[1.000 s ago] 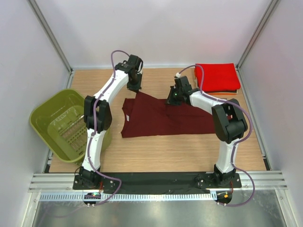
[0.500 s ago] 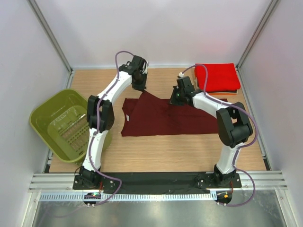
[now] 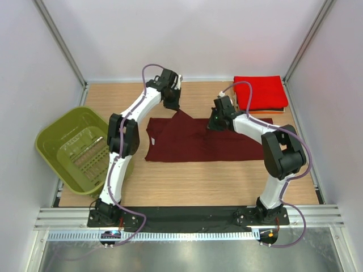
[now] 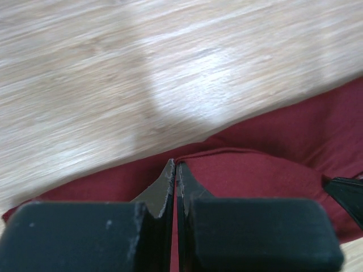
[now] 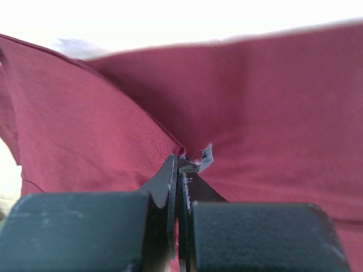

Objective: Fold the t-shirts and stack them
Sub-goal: Fold the tshirt

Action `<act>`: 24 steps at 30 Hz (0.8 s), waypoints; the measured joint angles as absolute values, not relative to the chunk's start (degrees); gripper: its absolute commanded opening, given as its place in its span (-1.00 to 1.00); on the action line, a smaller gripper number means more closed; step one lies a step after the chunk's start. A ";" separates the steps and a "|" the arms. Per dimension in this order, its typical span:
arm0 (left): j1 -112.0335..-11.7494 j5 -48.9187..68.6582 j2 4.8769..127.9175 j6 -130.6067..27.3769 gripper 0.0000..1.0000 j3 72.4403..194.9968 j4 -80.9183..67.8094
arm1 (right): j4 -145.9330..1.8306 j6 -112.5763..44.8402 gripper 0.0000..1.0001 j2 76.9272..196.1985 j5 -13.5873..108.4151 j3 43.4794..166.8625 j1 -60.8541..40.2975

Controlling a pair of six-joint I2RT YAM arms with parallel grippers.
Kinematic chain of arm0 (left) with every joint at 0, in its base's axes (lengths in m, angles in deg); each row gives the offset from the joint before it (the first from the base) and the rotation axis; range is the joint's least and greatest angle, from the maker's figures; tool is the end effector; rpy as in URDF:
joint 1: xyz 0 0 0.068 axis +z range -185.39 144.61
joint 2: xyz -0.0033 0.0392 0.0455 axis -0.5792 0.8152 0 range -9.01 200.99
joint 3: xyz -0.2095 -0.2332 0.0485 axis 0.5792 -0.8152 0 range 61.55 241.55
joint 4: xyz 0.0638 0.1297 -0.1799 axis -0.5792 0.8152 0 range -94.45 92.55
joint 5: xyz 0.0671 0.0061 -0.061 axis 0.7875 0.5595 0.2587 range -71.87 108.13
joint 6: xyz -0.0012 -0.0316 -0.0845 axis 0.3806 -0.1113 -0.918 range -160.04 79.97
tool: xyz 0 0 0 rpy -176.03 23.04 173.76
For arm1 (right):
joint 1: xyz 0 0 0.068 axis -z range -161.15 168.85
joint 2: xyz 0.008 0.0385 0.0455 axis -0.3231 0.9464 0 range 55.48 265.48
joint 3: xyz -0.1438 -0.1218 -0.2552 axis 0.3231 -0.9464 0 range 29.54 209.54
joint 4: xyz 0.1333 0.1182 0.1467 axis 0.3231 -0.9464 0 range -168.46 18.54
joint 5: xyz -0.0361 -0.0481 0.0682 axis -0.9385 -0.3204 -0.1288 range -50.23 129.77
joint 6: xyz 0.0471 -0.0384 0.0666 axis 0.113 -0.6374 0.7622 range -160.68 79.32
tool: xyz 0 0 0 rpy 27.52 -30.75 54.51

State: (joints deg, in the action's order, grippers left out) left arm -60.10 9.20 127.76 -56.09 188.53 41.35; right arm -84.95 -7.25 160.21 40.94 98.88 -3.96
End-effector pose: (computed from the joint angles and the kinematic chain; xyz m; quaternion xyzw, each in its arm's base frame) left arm 0.4958 -0.2419 0.2219 0.0948 0.9479 -0.1724 0.2505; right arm 0.3754 0.1596 0.2228 0.0831 0.9326 0.1739 0.3052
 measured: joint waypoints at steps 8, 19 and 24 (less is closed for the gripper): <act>-61.92 8.26 127.85 -55.54 -0.99 188.18 39.47 | -85.24 -3.60 -0.98 157.56 39.72 94.07 -3.92; -63.07 9.14 127.85 -54.43 -0.99 187.81 38.55 | -85.04 -1.61 -0.98 157.63 39.00 93.89 -3.92; -63.95 9.62 127.72 -53.82 -0.99 186.10 37.72 | -85.06 -0.28 -0.98 157.63 38.49 93.89 -3.92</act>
State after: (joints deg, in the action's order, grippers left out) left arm -63.95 9.62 127.72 -53.82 186.10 37.72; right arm -85.06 -0.28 157.63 38.49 93.89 -3.92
